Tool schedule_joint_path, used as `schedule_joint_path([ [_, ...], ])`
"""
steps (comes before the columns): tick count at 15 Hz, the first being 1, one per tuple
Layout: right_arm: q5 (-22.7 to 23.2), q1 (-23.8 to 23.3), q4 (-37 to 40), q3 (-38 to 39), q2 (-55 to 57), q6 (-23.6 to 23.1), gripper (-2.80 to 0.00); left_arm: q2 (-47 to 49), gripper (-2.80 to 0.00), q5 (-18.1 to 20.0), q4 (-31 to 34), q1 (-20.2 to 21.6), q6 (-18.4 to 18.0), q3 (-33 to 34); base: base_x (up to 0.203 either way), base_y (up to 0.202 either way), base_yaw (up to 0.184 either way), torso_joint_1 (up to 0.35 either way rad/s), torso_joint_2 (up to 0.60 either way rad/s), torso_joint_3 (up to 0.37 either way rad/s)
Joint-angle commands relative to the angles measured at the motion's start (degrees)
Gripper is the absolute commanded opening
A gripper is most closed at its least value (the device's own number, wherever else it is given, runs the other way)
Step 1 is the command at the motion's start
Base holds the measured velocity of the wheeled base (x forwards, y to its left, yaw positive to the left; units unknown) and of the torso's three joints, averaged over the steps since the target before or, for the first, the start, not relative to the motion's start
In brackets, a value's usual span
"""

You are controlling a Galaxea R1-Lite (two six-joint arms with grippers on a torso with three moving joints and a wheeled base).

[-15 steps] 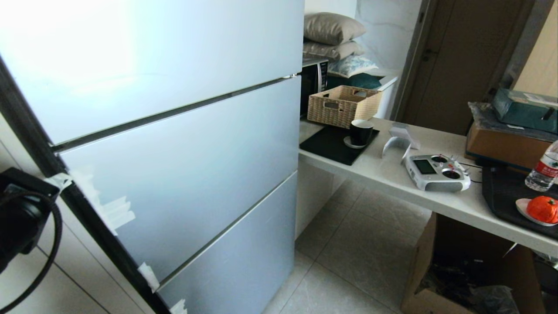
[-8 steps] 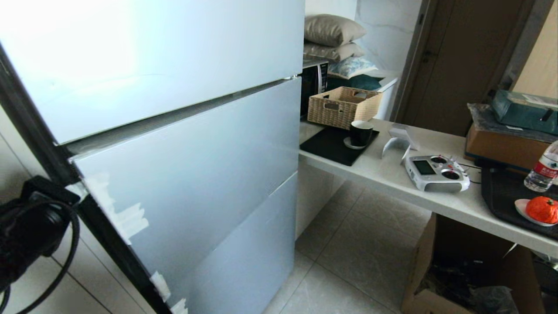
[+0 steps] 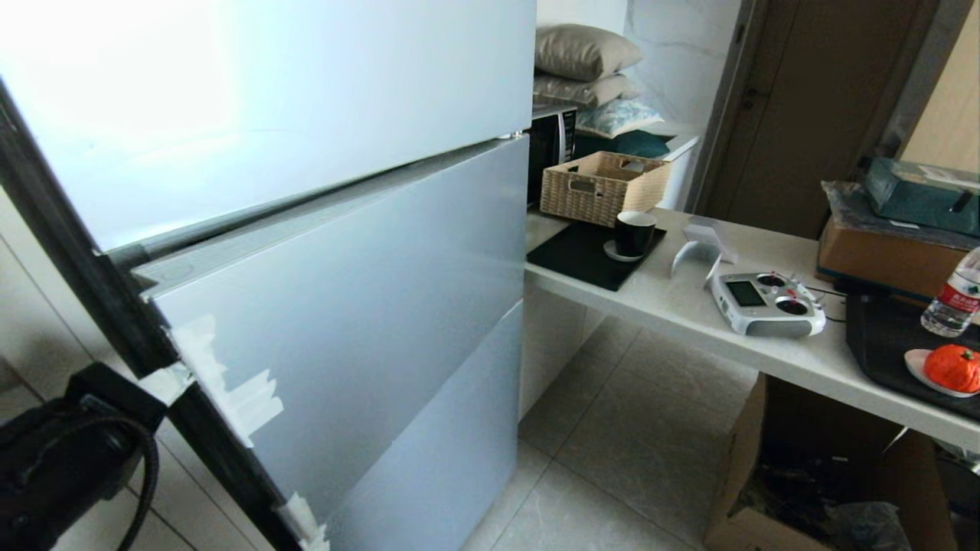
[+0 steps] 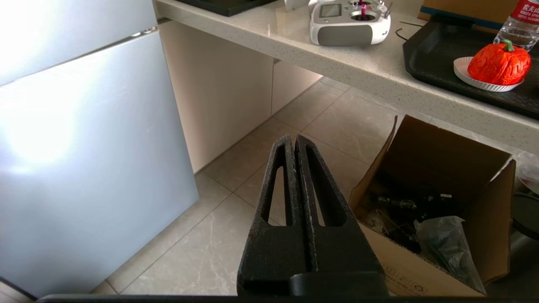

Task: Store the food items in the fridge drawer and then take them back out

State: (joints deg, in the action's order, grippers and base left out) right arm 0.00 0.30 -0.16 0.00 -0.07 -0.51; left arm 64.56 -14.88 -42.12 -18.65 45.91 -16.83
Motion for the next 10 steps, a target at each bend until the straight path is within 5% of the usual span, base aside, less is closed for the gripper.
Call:
schedule_joint_path([
  [1, 0.0, 0.05, -0.02, 0.0, 0.07, -0.02, -2.8, -0.86, -2.8, -0.29, -0.35, -3.51, 0.24, 1.56, 0.0, 0.0, 0.0, 0.0, 0.0, 0.0],
  [10, 0.0, 0.05, -0.02, 0.0, 0.07, -0.02, -2.8, -2.15, -2.8, -0.04, -0.35, -18.15, 0.14, 4.94, 0.0, 0.0, 0.0, 0.0, 0.0, 0.0],
])
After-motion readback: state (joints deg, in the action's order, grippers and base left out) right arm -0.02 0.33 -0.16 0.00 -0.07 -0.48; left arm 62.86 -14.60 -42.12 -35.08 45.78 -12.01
